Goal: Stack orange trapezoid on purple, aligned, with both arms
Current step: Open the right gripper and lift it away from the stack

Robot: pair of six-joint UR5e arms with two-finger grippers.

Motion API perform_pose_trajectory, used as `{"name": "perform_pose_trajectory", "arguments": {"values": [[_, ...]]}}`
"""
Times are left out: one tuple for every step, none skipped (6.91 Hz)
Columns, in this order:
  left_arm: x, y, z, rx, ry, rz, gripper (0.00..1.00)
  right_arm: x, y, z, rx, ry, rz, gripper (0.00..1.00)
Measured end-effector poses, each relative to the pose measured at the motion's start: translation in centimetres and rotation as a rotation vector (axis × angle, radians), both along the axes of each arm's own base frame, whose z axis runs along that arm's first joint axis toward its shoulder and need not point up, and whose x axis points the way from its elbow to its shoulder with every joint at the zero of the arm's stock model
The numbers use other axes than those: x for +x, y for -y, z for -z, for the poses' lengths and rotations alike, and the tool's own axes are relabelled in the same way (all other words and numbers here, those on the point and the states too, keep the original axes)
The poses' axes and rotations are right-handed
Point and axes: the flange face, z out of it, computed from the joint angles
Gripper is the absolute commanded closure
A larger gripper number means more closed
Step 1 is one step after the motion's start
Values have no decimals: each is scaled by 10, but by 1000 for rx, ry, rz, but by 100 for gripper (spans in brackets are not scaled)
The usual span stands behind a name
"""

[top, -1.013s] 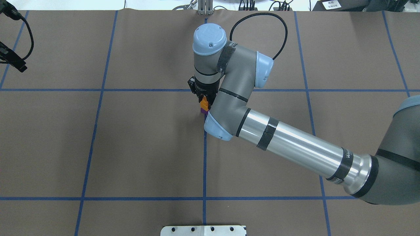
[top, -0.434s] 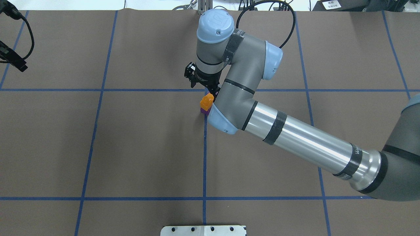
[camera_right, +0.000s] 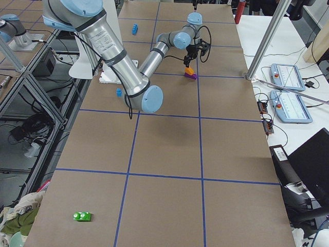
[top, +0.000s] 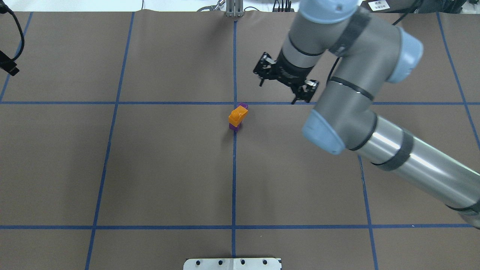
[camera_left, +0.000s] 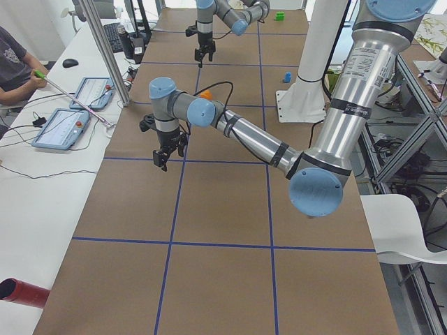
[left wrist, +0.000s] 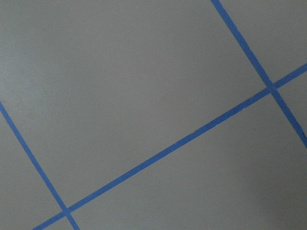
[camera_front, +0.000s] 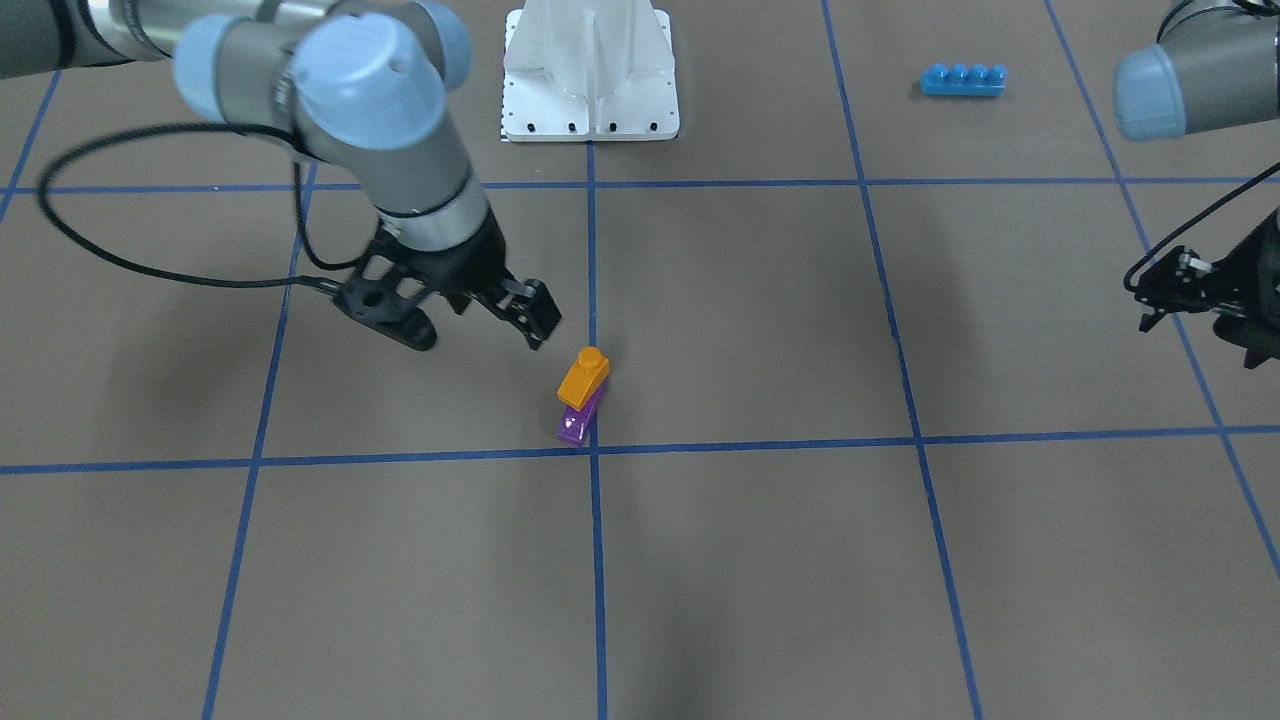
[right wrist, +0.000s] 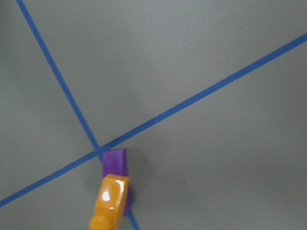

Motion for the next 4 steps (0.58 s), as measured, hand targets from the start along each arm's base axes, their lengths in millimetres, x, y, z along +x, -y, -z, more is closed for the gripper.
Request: {"name": "perform_pose_trajectory", "arguments": {"values": [[-36,-7,-22,-2,-7,-1,0,73,-4,-43,96,-50,73,0],[-79,-19,-50,-15,-12,18,0,140,-1,-98,162,-83,163,0],[-119,-35,-76,-41,-29,55,0,220,4,-166,224,-104,258,0],[-140,-50,-93,-62,-46,78,0,289,1,-226,260,-119,308,0]]}}
